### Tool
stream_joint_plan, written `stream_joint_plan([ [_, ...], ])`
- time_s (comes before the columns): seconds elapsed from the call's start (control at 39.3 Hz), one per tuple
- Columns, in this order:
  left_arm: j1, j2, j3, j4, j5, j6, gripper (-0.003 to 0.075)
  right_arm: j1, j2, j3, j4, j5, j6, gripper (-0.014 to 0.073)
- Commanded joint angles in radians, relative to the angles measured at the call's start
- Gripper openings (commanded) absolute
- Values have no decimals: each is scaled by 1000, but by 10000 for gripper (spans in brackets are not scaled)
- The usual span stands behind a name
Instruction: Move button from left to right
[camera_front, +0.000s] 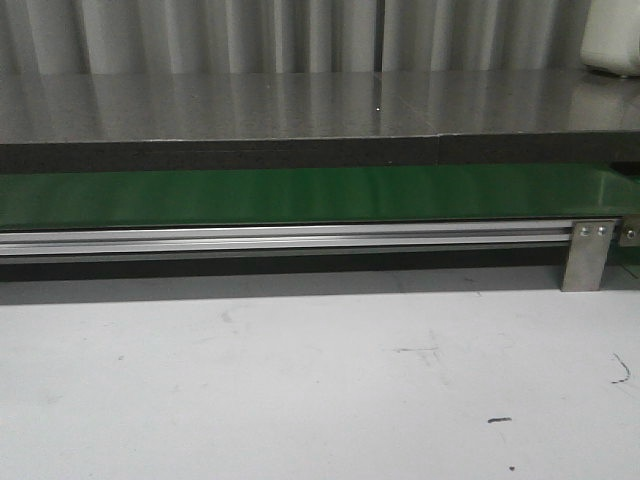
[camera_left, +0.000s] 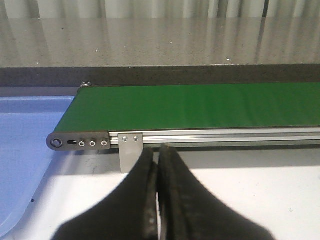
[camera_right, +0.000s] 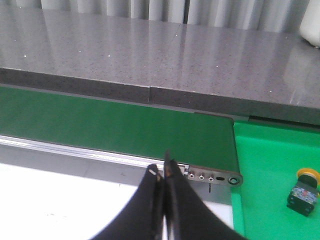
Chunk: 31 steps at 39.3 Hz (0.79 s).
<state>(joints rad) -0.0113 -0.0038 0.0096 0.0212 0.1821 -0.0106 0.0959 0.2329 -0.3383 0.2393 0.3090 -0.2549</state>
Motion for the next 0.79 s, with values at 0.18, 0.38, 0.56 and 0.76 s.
stream_joint_plan([
  [0.18,-5,-20,28,-1,-86,-9,-21,3,6,-27,6,-74,-7,-68],
  [0.38,-5,-20,28,-1,-86,-9,-21,3,6,-27,6,-74,-7,-68],
  [0.56,-5,-20,28,-1,-86,-9,-21,3,6,-27,6,-74,-7,-68],
  [0.76,-5,-20,28,-1,-86,-9,-21,3,6,-14,6,-94,-7,-68],
])
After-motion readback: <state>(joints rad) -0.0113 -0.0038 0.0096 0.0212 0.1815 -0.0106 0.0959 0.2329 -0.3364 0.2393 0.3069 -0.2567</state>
